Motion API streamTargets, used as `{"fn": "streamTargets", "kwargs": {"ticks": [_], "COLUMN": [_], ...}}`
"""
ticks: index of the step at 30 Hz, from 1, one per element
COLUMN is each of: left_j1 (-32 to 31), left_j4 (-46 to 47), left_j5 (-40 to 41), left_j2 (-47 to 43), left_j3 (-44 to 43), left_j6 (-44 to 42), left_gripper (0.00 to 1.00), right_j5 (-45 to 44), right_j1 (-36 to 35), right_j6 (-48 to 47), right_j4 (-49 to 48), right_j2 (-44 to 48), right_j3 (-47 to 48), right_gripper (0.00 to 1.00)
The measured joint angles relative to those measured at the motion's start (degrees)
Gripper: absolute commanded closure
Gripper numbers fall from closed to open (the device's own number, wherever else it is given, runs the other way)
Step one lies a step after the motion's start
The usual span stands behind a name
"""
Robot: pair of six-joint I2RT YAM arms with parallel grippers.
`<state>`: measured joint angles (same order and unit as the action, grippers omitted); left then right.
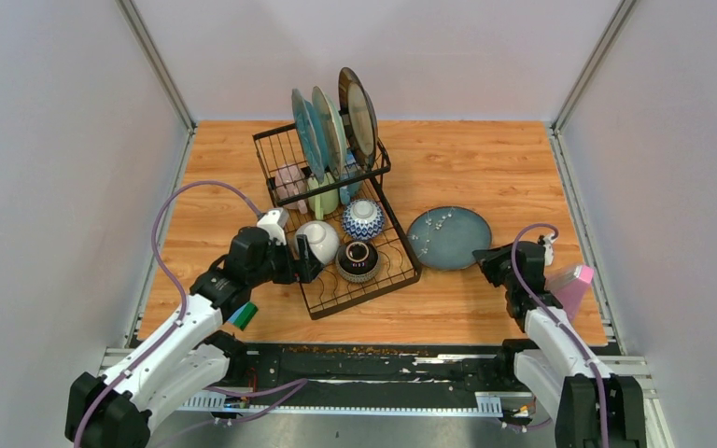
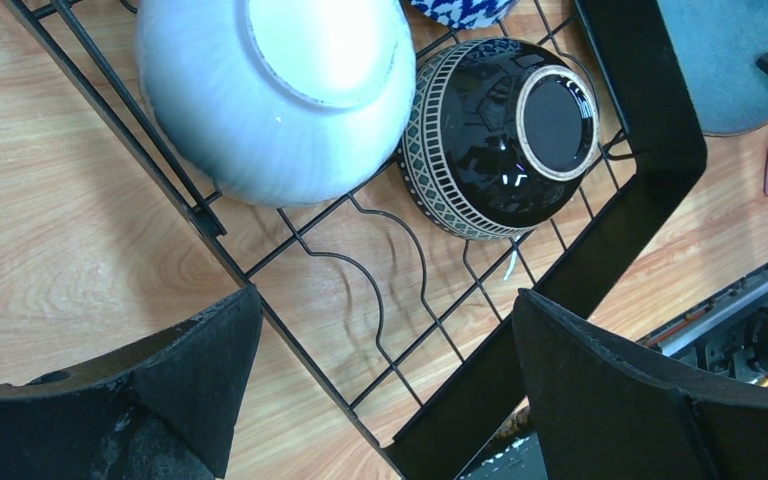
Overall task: Load the mixed dishes into the dish rack
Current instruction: Pick up the plate at the center of the board.
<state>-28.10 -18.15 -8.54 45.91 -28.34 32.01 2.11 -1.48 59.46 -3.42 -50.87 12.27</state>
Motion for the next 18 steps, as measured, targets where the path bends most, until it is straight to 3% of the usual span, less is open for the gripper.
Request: {"fn": "streamTargets", "kwargs": {"ticks": [6, 18], "left_j1": [0.4, 0.0], "left_j4": [0.3, 7.1], "left_j5": [-1.8, -12.9], "left_j2": [-0.3, -1.5], "left_j3": [0.0, 0.0], "left_j6": [-0.3, 0.1], "left_gripper": [0.00, 0.00], "right_j5": [4.1, 10.5], "right_j1": [4.3, 10.0], "right_j6": [0.0, 0.5], "right_j4": [5.0, 7.6], "right_j2": [1.4, 1.5], "right_j3": [1.9, 2.9], "right_gripper": [1.00, 1.00]}}
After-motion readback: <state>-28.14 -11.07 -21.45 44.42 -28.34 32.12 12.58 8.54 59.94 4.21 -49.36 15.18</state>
